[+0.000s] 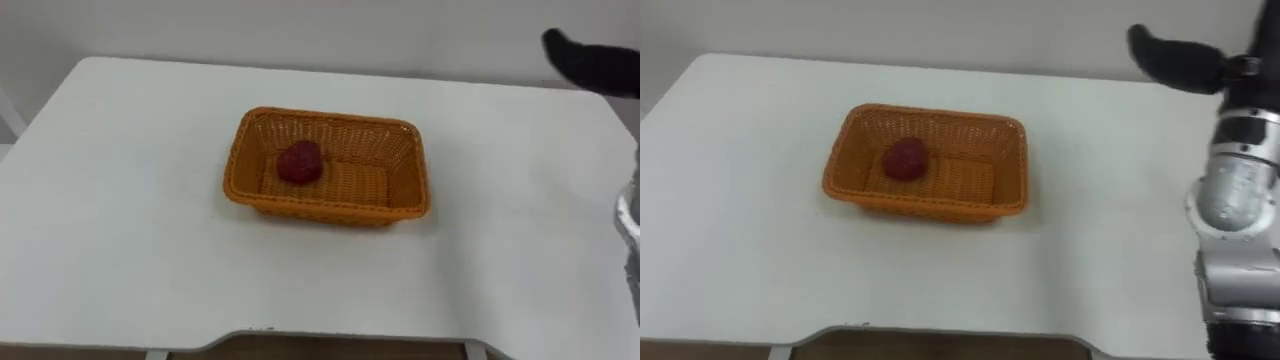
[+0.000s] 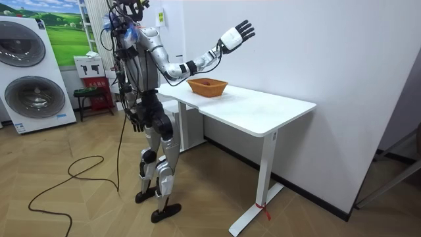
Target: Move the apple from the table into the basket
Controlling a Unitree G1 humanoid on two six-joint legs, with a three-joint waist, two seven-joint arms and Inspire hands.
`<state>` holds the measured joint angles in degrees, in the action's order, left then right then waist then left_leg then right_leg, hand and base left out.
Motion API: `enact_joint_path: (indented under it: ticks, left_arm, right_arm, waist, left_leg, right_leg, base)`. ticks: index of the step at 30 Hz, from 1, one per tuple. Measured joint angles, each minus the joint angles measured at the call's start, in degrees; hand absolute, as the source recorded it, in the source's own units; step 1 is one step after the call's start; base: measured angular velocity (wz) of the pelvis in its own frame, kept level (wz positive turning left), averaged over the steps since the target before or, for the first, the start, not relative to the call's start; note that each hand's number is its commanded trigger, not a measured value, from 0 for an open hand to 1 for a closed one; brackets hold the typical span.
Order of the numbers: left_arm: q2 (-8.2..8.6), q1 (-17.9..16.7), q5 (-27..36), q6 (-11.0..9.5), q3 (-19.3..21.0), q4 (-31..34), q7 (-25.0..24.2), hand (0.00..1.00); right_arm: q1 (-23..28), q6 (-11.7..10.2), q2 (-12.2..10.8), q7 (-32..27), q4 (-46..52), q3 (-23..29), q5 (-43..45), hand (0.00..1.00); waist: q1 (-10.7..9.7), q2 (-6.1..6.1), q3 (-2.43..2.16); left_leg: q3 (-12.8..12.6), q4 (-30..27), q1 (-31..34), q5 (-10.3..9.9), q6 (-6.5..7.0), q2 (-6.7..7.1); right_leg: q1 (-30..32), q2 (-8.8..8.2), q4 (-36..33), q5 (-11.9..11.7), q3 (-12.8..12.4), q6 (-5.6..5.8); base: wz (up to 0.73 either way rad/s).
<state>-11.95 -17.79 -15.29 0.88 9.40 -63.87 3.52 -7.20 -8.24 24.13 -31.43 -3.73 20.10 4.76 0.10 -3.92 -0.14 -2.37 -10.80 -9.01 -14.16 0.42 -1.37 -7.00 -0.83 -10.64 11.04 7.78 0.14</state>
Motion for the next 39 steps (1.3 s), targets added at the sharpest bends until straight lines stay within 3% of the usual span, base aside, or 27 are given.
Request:
enact_joint_path:
  ticks: [6, 7, 8, 11, 12, 14, 17, 20, 22, 23, 25, 26, 28, 35, 38, 39]
  left_arm:
    - [-0.34, -1.55, 1.44, 0.11, 1.86, 1.44, 1.58, 0.00]
    - [-0.32, -1.84, 1.47, 0.16, 1.86, 1.89, 2.06, 0.00]
    - [-0.34, -2.01, 1.50, 0.22, 1.86, 2.24, 2.32, 0.00]
    - [-0.32, -2.41, 2.23, 0.58, 3.76, 2.78, 3.41, 0.00]
    - [-0.32, -2.57, 2.23, 0.75, 4.00, 3.24, 3.69, 0.00]
    - [0.06, -2.83, 2.20, 1.36, 5.28, 4.93, 4.37, 0.00]
    - [-0.05, -2.93, 1.99, 2.10, 6.40, 6.07, 4.42, 0.00]
    - [-0.04, -2.91, 2.17, 2.84, 6.29, 6.71, 4.24, 0.00]
    - [0.27, -2.67, 2.13, 3.06, 6.05, 6.64, 4.21, 0.00]
    - [0.55, -2.64, 1.92, 3.15, 6.10, 6.32, 4.02, 0.00]
    - [1.33, -2.63, 1.89, 3.60, 6.10, 5.55, 3.20, 0.00]
    - [1.86, -2.58, 1.90, 3.71, 6.09, 4.64, 2.81, 0.00]
    - [2.38, -1.92, 1.74, 3.89, 5.93, 3.89, 2.00, 0.00]
    - [2.42, -1.62, -0.55, 4.59, 4.80, 3.12, 0.77, 0.00]
    - [2.44, -0.34, -0.50, 5.21, 2.15, 3.24, 0.77, 0.00]
    - [2.44, 0.17, -0.52, 5.18, 0.36, 3.23, 0.79, 0.00]
  right_arm:
    - [5.58, 0.04, 1.61, -11.03, -8.13, 8.95, -8.98, 0.00]
    - [7.11, 0.05, 1.65, -12.94, -10.11, 10.41, -11.55, 0.00]
    - [7.71, -0.01, 1.66, -13.73, -11.36, 11.20, -13.53, 0.00]
    - [10.64, -0.02, 1.66, -17.47, -17.79, 17.36, -33.56, 0.00]
    - [11.10, -0.10, 1.67, -17.85, -19.58, 18.38, -36.27, 0.00]
    - [11.89, 0.14, 1.64, -18.52, -28.30, 22.39, -45.48, 0.00]
    - [14.47, 0.34, 1.54, -18.51, -38.50, 24.32, -50.17, 0.00]
    - [16.78, 0.92, 0.11, -16.94, -45.92, 24.18, -52.52, 0.00]
    - [19.11, 2.36, -2.96, -13.85, -53.41, 21.08, -53.93, 0.00]
    - [20.01, 3.11, -5.60, -12.00, -56.39, 19.30, -53.66, 0.00]
    - [20.62, 4.87, -8.78, -8.87, -60.76, 17.37, -53.44, 0.00]
    - [20.76, 6.01, -10.30, -7.01, -63.06, 15.56, -53.34, 0.00]
    - [21.61, 7.21, -12.06, -4.34, -64.81, 10.79, -51.02, 0.00]
    - [20.03, 9.65, -12.73, 7.47, -69.56, -3.04, -32.53, 0.00]
    - [18.37, 11.20, -12.73, 11.48, -69.72, -10.15, -23.24, 0.00]
    - [17.48, 11.59, -12.78, 12.88, -69.79, -12.41, -20.21, 0.00]
  waist:
    - [-2.95, -1.76, -0.21]
    - [-3.27, -2.18, 0.00]
    - [-3.73, -1.77, -0.09]
    - [-5.93, -2.10, -0.20]
    - [-6.29, -2.15, -0.21]
    - [-7.32, -1.78, -0.34]
    - [-8.29, -0.37, -0.71]
    - [-8.35, 0.48, -0.63]
    - [-8.11, 1.20, -0.68]
    - [-7.62, 1.27, -0.67]
    - [-7.23, 1.33, -0.57]
    - [-6.66, 1.74, -0.32]
    - [-5.75, 1.69, -0.33]
    - [-2.56, 1.85, -0.21]
    - [-1.02, 2.37, -0.16]
    - [-0.91, 2.68, 0.14]
  left_leg:
    - [-1.34, 0.04, 0.47, 0.01, -0.02, -0.02]
    - [-1.74, 0.19, 0.54, 0.01, -0.01, -0.04]
    - [-1.76, 0.19, 0.57, 0.00, -0.01, -0.04]
    - [-1.93, 0.45, 0.92, -0.02, 0.00, -0.07]
    - [-1.88, 0.29, 1.20, -0.03, 0.00, -0.07]
    - [-2.26, 0.46, 1.73, -0.03, 0.00, -0.09]
    - [-2.42, 0.50, 1.84, -0.03, 0.01, -0.08]
    - [-2.49, 0.76, 1.48, -0.02, 0.01, -0.08]
    - [-2.28, 0.87, 1.35, -0.01, 0.00, -0.11]
    - [-2.28, 0.84, 1.14, 0.00, -0.02, -0.15]
    - [-2.30, 0.68, 0.85, 0.00, -0.02, -0.12]
    - [-2.36, 0.75, 0.61, -0.01, -0.02, -0.05]
    - [-2.14, 1.12, 0.62, -0.11, 0.09, 0.05]
    - [-1.97, 1.12, 0.75, -0.11, 0.18, 0.20]
    - [-1.93, 0.92, 1.20, -0.11, 0.18, 0.17]
    - [-1.92, 0.85, 1.23, -0.11, 0.18, 0.16]
  right_leg:
    - [1.04, 0.16, -0.24, 0.00, -1.45, -0.01]
    - [1.12, 0.20, -0.23, -0.01, -1.71, 0.00]
    - [1.14, 0.20, -0.21, -0.03, -1.74, 0.03]
    - [1.15, 0.28, -0.06, -0.10, -2.02, 0.09]
    - [1.24, 0.27, -0.06, -0.11, -1.90, 0.10]
    - [2.17, 0.33, -0.24, -0.14, -2.32, 0.07]
    - [2.28, 0.35, -0.25, -0.15, -2.56, 0.08]
    - [2.21, 0.38, -0.30, -0.14, -2.81, 0.08]
    - [2.04, 0.40, -0.30, -0.10, -2.68, 0.06]
    - [1.91, 0.47, -0.32, -0.07, -3.03, 0.01]
    - [1.88, 0.44, -0.31, -0.04, -3.14, 0.02]
    - [1.93, 0.38, -0.26, 0.09, -3.16, 0.09]
    - [2.03, 0.23, -0.34, 0.26, -3.07, 0.30]
    - [1.87, 0.13, -0.05, -0.18, -2.85, 0.41]
    - [1.96, 0.12, -0.12, -0.18, -2.48, 0.40]
    - [1.86, 0.15, -0.10, -0.18, -2.47, 0.39]
  base:
    - [-0.11]
    - [-0.09]
    - [-0.06]
    - [-0.02]
    - [0.00]
    - [-0.07]
    - [-0.06]
    - [-0.03]
    - [0.00]
    - [0.00]
    - [-0.02]
    - [-0.04]
    - [0.00]
    - [0.01]
    - [0.03]
    - [0.00]
